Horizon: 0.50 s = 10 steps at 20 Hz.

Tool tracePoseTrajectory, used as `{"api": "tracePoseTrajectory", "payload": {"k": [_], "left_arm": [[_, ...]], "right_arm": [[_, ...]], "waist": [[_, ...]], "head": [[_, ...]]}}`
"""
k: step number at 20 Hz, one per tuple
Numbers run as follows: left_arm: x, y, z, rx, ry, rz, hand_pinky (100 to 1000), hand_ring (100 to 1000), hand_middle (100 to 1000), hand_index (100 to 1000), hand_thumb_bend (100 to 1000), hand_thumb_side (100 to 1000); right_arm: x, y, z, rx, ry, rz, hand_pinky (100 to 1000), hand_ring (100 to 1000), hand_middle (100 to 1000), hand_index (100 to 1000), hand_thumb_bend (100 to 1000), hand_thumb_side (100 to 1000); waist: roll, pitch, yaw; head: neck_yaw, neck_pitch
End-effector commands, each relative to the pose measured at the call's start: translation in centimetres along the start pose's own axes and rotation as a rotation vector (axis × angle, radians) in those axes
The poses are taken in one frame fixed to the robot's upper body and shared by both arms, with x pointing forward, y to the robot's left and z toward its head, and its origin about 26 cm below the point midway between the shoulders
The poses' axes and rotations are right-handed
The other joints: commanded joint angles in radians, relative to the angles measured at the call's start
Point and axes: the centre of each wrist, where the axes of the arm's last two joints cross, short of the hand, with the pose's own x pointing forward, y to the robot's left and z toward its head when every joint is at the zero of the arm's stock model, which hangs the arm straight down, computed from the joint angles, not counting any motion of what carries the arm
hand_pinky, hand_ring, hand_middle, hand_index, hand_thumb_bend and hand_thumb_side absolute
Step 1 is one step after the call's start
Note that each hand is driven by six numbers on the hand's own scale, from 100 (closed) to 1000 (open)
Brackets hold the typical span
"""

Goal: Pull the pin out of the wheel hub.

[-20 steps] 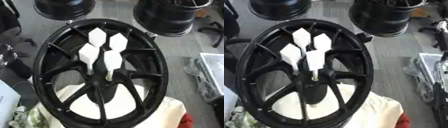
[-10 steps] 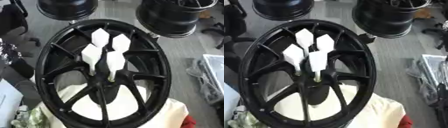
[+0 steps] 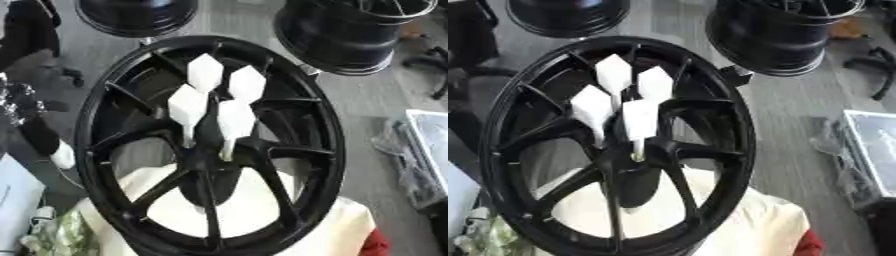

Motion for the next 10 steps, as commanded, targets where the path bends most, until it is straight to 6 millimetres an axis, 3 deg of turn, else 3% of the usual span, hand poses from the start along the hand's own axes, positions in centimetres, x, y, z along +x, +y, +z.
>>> {"api": "tracePoseTrajectory", "payload": {"k": [1,2,3,4,10], "left_arm": [[1.0,0.5,0.0,-0.019,-0.005,-0.039,763,1000,1000,816,100,793],[1.0,0.5,0.1,-0.02,-0.003,-0.04,763,1000,1000,816,100,794],[0.9,0.5,0.1,-0.022,0.0,-0.042,763,1000,1000,816,100,794],[0.9,0.5,0.1,-0.024,0.002,-0.044,763,1000,1000,816,100,794],[0.8,0.4,0.2,-0.041,0.011,-0.05,763,1000,1000,816,100,794]], "right_arm": [[2.5,-2.9,-2.8,0.071,-0.096,0.132,729,657,632,798,100,281],[2.7,-3.3,-3.3,0.096,-0.106,0.159,742,668,644,802,100,207],[3.0,-3.7,-3.8,0.125,-0.117,0.194,742,668,644,802,100,207],[3.3,-4.1,-4.2,0.153,-0.127,0.226,762,682,659,807,100,111],[5.8,-5.1,-6.3,0.378,-0.242,0.441,851,759,741,831,100,100]], "waist": [[0.001,-0.027,-0.002],[0.0,-0.028,-0.002],[-0.002,-0.029,-0.002],[-0.004,-0.03,-0.002],[-0.012,-0.035,0.002]], "head": [[-0.004,0.006],[-0.006,0.007],[-0.008,0.009],[-0.01,0.01],[-0.024,0.017]]}}
